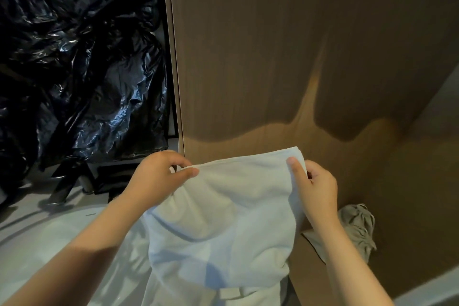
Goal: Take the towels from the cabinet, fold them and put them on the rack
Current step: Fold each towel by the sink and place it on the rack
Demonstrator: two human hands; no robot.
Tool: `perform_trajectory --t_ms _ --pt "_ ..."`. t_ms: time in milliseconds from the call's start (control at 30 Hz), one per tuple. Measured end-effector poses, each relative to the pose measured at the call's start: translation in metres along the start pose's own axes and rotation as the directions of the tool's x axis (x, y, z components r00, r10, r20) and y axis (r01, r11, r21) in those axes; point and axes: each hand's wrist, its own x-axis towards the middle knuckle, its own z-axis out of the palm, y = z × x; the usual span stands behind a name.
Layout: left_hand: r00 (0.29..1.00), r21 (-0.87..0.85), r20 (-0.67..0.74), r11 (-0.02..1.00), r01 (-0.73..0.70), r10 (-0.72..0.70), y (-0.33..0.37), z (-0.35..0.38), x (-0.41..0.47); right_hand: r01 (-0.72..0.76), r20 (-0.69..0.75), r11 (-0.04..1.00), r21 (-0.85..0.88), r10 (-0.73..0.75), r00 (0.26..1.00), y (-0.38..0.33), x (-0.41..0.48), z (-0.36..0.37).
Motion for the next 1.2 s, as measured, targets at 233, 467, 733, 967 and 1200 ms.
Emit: perform_trajectory --t_ms 233,467,733,967,1200 --pt "0.993 0.147 0.115 0.988 -0.04 0.023 -0.006 0.0 -0.001 -0.115 0.012 0.954 0.278 0.117 0.993 -0.02 0.004 -0.003" --pt "0.994 0.107 0.075 0.99 -0.09 0.082 -0.014 0.004 -0.013 0.226 0.387 0.97 0.089 -0.243 0.89 -0.033 0.009 -0.027" --pt "0.994 0.051 0.079 0.995 -0.086 0.082 -0.012 0.005 -0.009 0.37 0.508 0.878 -0.303 -0.18 0.842 -0.038 0.024 -0.049" --pt "0.979 0.032 0.187 0.995 -0.091 0.083 -0.004 0.003 -0.008 0.298 0.328 0.902 -0.312 -0.192 0.925 -0.045 0.029 -0.063" --pt "0.999 0.007 -0.031 0.999 -0.037 0.038 0.0 -0.003 -0.002 0.144 0.275 0.96 -0.239 -0.075 0.959 -0.043 0.028 -0.059"
